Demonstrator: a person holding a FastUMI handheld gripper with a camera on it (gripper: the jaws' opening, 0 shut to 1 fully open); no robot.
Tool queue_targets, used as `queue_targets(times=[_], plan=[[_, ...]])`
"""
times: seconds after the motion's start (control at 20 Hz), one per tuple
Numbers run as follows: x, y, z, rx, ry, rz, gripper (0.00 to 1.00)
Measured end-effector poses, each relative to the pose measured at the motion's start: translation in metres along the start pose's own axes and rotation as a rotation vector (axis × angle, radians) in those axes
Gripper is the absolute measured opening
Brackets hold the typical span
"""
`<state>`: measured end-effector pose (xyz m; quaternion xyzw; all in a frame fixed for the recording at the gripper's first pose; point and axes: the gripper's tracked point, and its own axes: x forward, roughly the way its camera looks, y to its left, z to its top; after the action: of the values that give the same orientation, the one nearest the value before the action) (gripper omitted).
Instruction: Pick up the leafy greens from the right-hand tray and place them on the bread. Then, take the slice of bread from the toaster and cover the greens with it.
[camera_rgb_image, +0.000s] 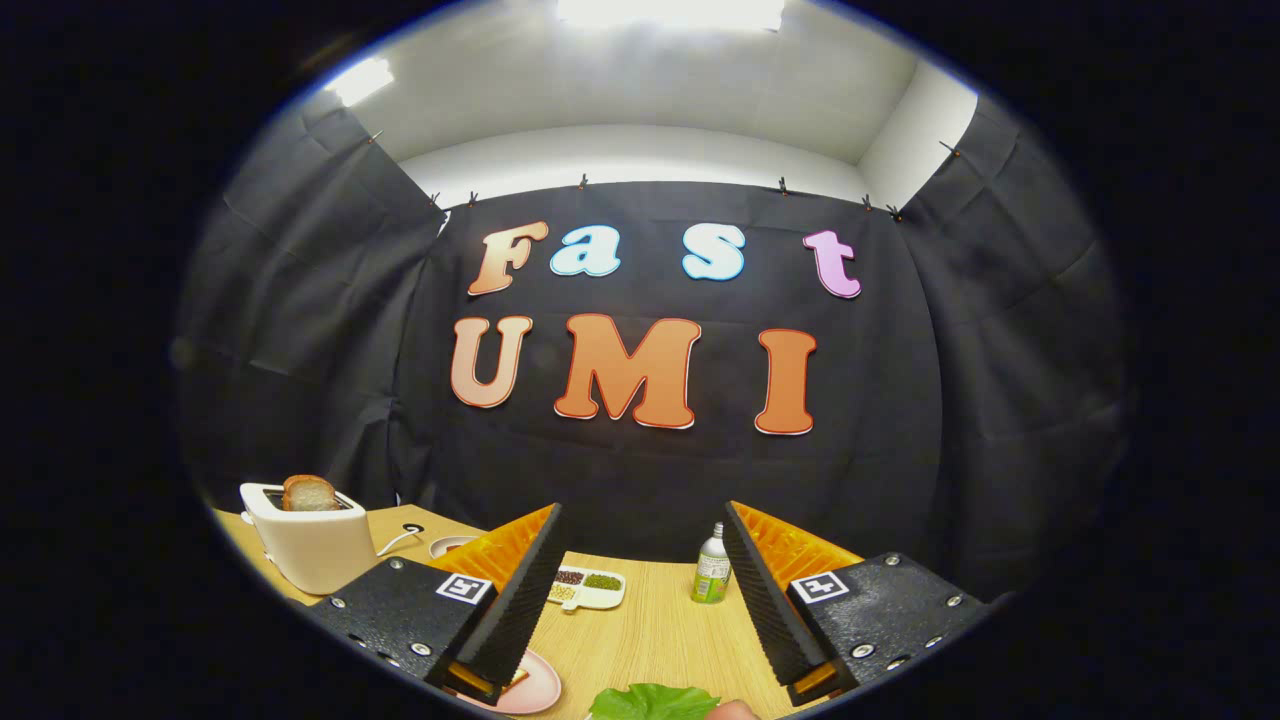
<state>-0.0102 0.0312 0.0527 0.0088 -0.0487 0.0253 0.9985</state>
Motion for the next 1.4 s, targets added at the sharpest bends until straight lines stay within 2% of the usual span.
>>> queue_targets(times=[0.5,0.65,0.7,1.1,1.4], plan=[[0.004,0.005,-0.032,-0.026,0.093,0.01,0.92],[-0.001,0.027,-0.051,0.029,0.157,0.117,0.91],[-0.002,0.027,-0.06,0.027,0.182,0.125,0.91],[-0.006,-0.008,-0.11,-0.108,0.347,0.019,0.96],[-0.014,-0.009,-0.154,-0.087,0.508,0.022,0.96]])
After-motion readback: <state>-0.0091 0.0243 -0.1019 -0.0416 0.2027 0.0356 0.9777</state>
